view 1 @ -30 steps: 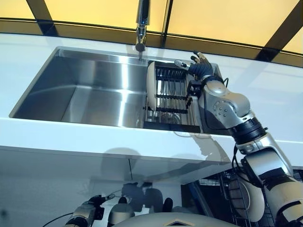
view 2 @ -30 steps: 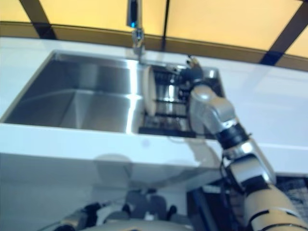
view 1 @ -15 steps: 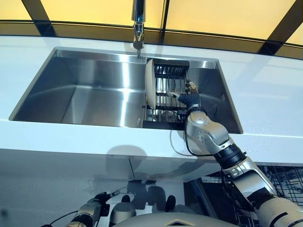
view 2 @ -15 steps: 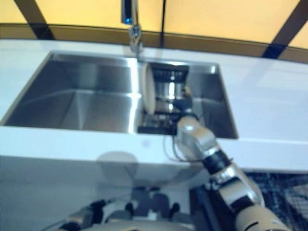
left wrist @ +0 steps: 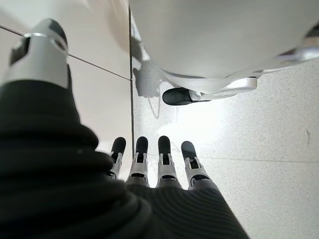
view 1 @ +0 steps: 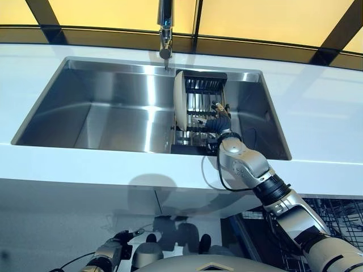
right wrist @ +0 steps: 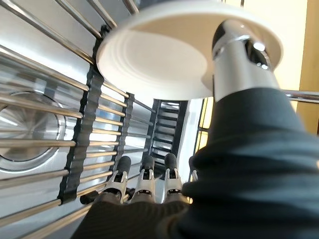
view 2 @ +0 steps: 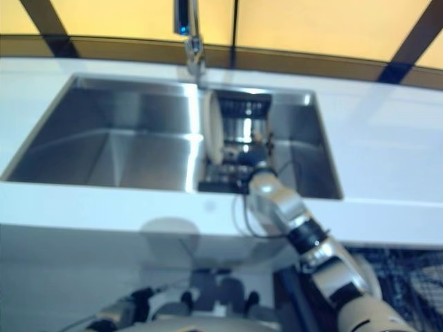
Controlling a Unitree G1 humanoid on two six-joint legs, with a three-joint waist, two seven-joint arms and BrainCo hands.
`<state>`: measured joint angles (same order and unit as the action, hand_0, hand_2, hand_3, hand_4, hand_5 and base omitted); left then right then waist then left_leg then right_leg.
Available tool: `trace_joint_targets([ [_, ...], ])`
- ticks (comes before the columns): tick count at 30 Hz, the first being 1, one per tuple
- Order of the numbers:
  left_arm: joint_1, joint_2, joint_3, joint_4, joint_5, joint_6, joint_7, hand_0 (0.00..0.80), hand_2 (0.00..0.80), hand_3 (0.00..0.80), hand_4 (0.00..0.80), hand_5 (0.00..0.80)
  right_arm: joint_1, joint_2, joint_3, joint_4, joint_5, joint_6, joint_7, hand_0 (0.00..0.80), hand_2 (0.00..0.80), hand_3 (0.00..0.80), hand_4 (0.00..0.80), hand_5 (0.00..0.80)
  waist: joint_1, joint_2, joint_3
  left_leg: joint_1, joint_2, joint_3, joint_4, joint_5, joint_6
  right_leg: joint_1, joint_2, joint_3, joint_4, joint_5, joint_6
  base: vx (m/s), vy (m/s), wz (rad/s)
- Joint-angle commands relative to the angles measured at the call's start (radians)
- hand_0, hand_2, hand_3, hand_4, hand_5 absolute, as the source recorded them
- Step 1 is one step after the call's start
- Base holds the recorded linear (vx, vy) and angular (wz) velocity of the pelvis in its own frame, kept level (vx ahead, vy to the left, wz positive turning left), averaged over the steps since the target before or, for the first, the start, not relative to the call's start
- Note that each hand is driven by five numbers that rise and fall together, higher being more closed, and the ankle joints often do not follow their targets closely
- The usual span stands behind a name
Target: Take plates into dishwasher
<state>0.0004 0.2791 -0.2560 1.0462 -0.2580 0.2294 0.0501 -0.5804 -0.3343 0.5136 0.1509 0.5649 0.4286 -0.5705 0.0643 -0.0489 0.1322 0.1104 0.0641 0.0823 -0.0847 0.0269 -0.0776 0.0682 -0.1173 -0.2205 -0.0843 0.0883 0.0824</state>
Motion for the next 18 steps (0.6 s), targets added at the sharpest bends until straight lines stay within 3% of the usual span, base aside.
trace_joint_targets([
  [1,-0.06,-0.001,-0.055,0.067,-0.002,-0.014,0.014,0.0,0.0,0.0,0.0,0.0,-0.046,-0.024,0.03,-0.085,-0.052,-0.008,0.027,0.0,0.0,0.0,0.0,0.0,0.001,-0.002,-0.018,-0.021,-0.044,0.025,0.023,-0.056,0.056,-0.02,-0.043,0.021,0.06,-0.044,0.066,0.0,0.0,0.0],
  [18,-0.073,0.005,-0.064,0.074,0.016,0.0,0.007,0.0,0.0,0.0,0.0,0.0,-0.171,-0.026,0.057,-0.013,-0.147,0.056,0.129,0.0,0.0,0.0,0.0,0.0,0.03,-0.017,-0.025,-0.018,-0.042,0.007,0.023,-0.057,0.054,-0.017,-0.047,0.001,0.067,-0.043,0.069,0.0,0.0,0.0],
])
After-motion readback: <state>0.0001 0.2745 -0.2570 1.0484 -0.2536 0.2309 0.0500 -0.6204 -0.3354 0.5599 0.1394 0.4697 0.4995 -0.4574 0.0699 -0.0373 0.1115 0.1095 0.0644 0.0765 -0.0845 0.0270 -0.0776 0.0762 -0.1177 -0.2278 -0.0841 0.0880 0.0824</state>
